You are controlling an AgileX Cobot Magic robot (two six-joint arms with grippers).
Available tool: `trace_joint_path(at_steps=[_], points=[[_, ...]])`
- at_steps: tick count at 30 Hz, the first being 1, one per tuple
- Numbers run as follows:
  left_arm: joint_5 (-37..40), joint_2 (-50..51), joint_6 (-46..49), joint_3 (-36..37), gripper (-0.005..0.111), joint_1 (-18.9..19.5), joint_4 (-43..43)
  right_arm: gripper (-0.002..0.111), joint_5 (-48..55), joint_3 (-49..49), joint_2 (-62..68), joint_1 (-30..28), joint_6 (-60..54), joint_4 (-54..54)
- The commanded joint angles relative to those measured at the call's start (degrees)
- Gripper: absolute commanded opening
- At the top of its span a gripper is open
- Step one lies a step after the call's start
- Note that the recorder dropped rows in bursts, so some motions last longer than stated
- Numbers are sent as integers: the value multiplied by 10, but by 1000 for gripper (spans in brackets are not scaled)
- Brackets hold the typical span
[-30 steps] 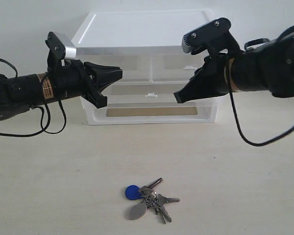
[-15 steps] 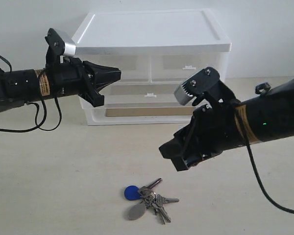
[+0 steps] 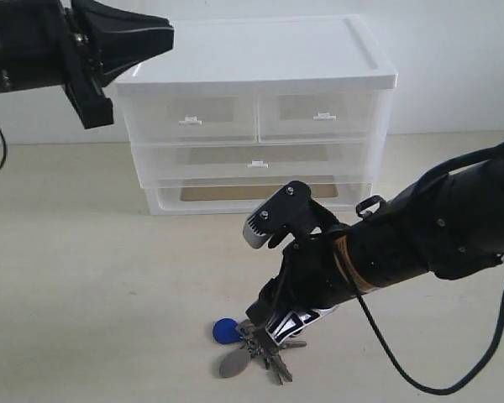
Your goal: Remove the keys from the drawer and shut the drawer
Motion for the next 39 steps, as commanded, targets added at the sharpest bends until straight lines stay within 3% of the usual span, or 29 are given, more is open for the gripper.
trace_joint_path(at_steps=[1,5,15,21,26,29,33,39], points=[[16,-76,6,43,4,2,-41,50,65,-8,20,0,-3,0],[37,-139,49,82,4,2,-94,50,15,-13,40,0,-6,0],[52,-197,209,158,4,2,-326,50,-5,-47,81,0,-9,0],[52,-200,234,165,4,2,-349,50,-62,-46,83,1,-6,0],[52,-200,234,165,4,2,-349,49,-32,-46,107,1,-6,0],[52,-200,234,165,4,2,-349,35,2,-46,112,1,-8,0],[52,-200,238,165,4,2,-349,0,-1,-51,103,1,-30,0],[52,-200,238,165,4,2,-349,0,77,-80,75,1,-44,0]])
